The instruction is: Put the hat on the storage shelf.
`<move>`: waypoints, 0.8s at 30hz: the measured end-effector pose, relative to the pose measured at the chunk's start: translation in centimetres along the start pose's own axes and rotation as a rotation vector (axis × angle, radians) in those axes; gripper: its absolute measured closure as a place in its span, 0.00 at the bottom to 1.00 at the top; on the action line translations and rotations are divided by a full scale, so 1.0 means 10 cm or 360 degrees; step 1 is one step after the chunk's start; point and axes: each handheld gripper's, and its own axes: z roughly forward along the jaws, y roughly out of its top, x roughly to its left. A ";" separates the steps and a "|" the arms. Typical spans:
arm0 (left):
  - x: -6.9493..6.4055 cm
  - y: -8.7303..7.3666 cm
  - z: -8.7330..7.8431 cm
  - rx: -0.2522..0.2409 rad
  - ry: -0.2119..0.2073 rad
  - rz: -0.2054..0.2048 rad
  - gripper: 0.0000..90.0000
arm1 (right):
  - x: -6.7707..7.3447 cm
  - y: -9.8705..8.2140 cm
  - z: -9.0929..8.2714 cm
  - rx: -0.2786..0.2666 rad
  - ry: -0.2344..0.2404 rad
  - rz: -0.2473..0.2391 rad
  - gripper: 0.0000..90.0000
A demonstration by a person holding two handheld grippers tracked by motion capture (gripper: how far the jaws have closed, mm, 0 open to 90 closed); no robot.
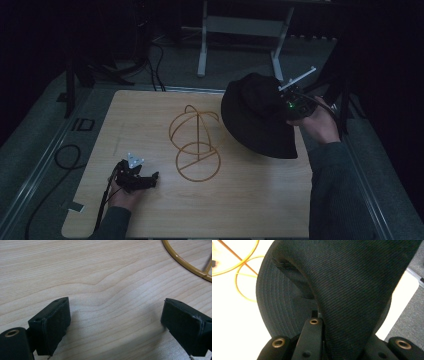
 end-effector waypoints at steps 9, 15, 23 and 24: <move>0.00 0.00 0.00 0.0001 0.0001 0.0001 0.10 | 0.01 0.01 -0.10 -0.0037 0.0014 -0.0018 0.98; 0.00 0.00 0.00 0.0001 0.0000 0.0000 0.10 | 0.03 0.03 -0.17 -0.0065 0.0019 -0.0035 0.98; 0.00 0.00 0.00 0.0004 0.0000 0.0002 0.10 | 0.06 0.06 -0.27 -0.0096 0.0022 -0.0065 0.98; 0.00 0.00 0.00 0.0004 0.0000 0.0002 0.10 | 0.07 0.07 -0.29 -0.0104 0.0023 -0.0069 0.98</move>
